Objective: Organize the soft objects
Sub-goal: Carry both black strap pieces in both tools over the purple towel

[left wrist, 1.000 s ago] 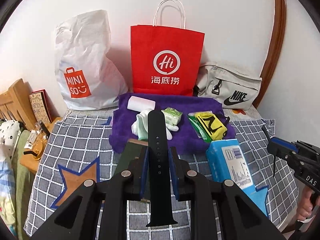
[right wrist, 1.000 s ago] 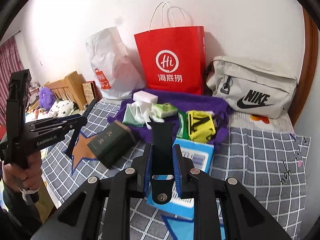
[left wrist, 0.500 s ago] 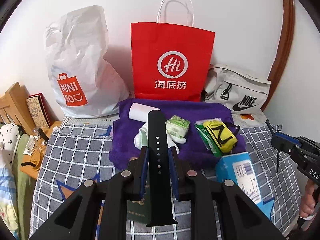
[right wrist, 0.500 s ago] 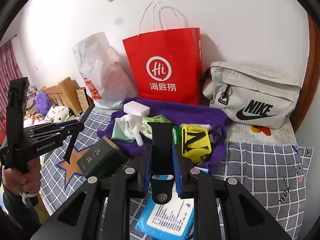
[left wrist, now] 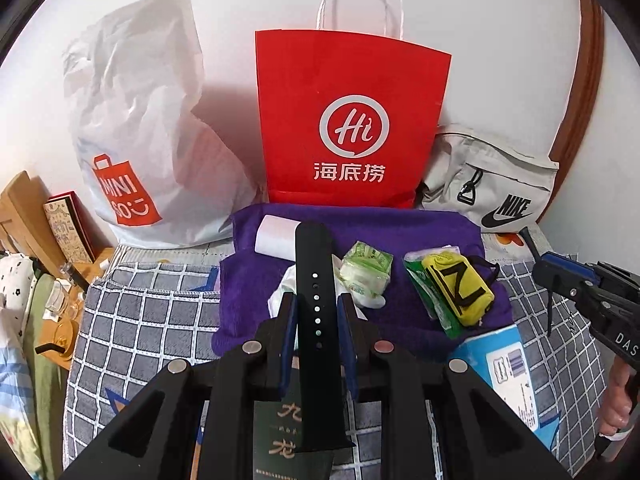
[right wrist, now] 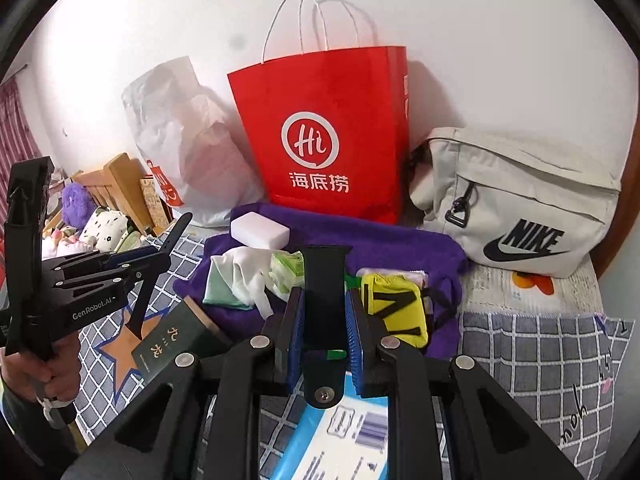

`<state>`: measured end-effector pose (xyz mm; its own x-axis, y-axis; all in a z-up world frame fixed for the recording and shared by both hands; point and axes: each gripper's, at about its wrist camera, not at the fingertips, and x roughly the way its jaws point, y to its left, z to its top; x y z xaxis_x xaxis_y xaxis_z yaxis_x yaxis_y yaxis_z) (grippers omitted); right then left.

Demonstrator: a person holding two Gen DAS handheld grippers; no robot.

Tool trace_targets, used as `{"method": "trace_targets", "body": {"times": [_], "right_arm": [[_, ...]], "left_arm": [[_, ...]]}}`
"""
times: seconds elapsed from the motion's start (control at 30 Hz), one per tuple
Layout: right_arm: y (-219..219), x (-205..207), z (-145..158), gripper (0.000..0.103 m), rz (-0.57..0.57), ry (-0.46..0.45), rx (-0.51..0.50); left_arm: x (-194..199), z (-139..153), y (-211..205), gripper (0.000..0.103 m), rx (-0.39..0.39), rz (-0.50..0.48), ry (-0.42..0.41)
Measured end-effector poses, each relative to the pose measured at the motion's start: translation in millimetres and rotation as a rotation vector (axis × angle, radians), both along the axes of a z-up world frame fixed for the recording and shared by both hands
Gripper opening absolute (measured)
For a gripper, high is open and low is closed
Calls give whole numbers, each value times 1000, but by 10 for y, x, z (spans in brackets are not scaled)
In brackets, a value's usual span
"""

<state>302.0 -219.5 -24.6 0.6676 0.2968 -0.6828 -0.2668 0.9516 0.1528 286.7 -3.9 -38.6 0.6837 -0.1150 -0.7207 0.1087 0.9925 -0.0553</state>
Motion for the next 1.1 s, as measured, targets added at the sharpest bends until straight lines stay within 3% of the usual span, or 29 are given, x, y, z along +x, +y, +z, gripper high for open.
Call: {"method": "trace_targets", "body": {"times": [0.73, 1.1], "right_arm": [[179, 698, -355, 20, 57, 53, 11], [110, 984, -669, 20, 68, 150, 52]], "left_arm": [[640, -299, 0, 20, -23, 8, 53], [928, -519, -57, 20, -38, -3, 123]]}}
